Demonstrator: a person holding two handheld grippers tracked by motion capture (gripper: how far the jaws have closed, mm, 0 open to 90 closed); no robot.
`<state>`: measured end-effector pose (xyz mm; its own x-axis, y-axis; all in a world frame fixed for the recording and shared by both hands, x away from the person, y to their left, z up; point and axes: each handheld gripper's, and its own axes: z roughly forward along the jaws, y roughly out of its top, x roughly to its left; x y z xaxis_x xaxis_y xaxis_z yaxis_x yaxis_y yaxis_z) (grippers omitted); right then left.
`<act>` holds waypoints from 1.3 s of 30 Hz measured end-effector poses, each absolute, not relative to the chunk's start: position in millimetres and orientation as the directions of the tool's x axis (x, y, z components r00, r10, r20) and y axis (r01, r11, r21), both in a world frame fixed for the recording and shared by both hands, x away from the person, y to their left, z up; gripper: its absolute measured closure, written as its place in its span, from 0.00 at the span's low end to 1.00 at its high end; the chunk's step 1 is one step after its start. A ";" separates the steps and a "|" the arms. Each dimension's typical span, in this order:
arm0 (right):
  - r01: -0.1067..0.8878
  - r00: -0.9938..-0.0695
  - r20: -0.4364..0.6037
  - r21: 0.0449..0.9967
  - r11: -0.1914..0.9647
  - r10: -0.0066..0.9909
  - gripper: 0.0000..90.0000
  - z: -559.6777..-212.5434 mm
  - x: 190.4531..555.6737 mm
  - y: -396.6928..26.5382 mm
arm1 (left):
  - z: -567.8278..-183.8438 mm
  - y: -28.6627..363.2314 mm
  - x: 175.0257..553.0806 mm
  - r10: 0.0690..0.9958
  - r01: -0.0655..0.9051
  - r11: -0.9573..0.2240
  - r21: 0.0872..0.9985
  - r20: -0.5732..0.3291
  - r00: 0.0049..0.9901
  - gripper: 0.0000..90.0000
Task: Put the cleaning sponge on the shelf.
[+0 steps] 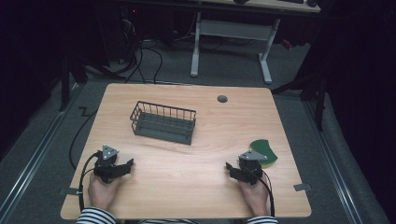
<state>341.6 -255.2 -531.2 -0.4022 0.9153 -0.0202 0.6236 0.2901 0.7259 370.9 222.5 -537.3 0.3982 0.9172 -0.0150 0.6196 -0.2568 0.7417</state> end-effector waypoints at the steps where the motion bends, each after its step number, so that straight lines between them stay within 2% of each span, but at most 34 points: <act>1: 0.625 -0.401 -0.020 0.726 0.289 0.916 0.40 -531.2 341.7 -255.3 | -537.3 222.5 370.9 0.917 0.620 -0.257 0.742 -0.015 0.398 0.30; 18: 0.622 -0.405 -0.019 0.727 0.290 0.914 0.43 -531.1 341.3 -254.6 | -537.3 221.6 371.2 0.915 0.621 -0.258 0.740 -0.018 0.402 0.28; 23: 0.620 -0.403 -0.019 0.729 0.288 0.915 0.52 -530.4 340.7 -254.3 | -537.1 221.0 370.2 0.903 0.612 -0.279 0.740 -0.015 0.429 0.28; 26: 0.626 -0.399 -0.020 0.724 0.288 0.917 0.55 -528.3 342.2 -252.6 | -536.6 221.6 370.6 0.901 0.614 -0.282 0.738 -0.016 0.433 0.30; 30: 0.604 -0.432 0.004 0.744 0.286 0.902 0.58 -518.8 344.4 -248.4 | -530.2 222.0 373.6 0.895 0.630 -0.284 0.723 -0.037 0.445 0.30; 35: 0.567 -0.480 0.025 0.771 0.289 0.877 0.56 -502.4 353.2 -240.4 | -522.5 223.2 380.4 0.887 0.642 -0.263 0.720 -0.082 0.455 0.31; 39: 0.559 -0.510 0.088 0.790 0.252 0.855 0.58 -487.3 362.6 -230.6 | -507.2 223.2 390.4 0.883 0.633 -0.261 0.729 -0.086 0.462 0.31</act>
